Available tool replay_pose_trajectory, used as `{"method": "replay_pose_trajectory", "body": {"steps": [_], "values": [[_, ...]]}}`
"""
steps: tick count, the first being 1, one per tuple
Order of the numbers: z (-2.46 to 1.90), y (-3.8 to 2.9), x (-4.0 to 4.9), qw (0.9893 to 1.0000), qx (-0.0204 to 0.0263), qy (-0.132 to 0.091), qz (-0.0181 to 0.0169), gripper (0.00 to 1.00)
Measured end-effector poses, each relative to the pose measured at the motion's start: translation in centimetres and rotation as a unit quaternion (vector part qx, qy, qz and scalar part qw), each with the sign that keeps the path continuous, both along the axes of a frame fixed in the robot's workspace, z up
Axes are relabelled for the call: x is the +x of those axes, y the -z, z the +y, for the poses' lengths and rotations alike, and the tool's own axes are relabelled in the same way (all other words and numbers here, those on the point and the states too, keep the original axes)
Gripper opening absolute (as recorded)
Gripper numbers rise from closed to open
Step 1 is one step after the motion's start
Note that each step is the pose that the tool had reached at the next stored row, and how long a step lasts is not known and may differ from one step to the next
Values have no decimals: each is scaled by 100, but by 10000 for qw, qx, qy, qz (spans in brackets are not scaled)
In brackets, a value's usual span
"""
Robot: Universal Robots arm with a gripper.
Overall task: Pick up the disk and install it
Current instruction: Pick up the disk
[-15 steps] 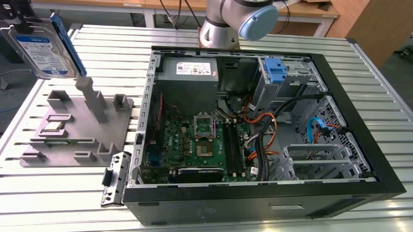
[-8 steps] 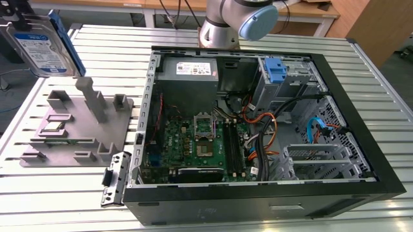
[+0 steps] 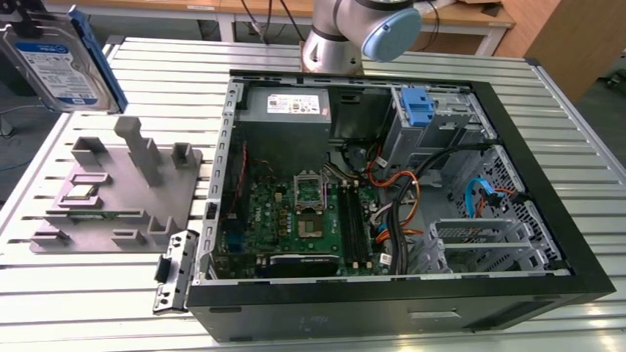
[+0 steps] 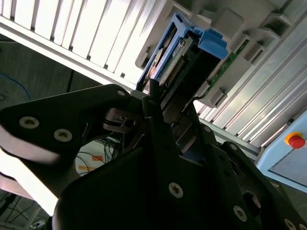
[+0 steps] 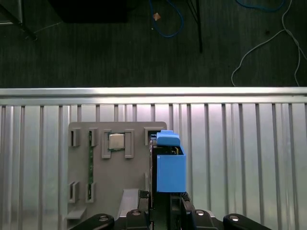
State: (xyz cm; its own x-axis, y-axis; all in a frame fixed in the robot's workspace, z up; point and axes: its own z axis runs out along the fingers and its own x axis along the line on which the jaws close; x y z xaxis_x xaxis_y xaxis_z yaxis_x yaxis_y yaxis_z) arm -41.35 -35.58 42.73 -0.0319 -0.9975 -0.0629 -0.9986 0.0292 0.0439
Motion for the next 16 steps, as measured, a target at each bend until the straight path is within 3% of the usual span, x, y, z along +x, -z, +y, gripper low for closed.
{"method": "replay_pose_trajectory", "body": {"steps": [16], "values": [[0, -267, 0, 10000, 0, 0, 0, 35]]}}
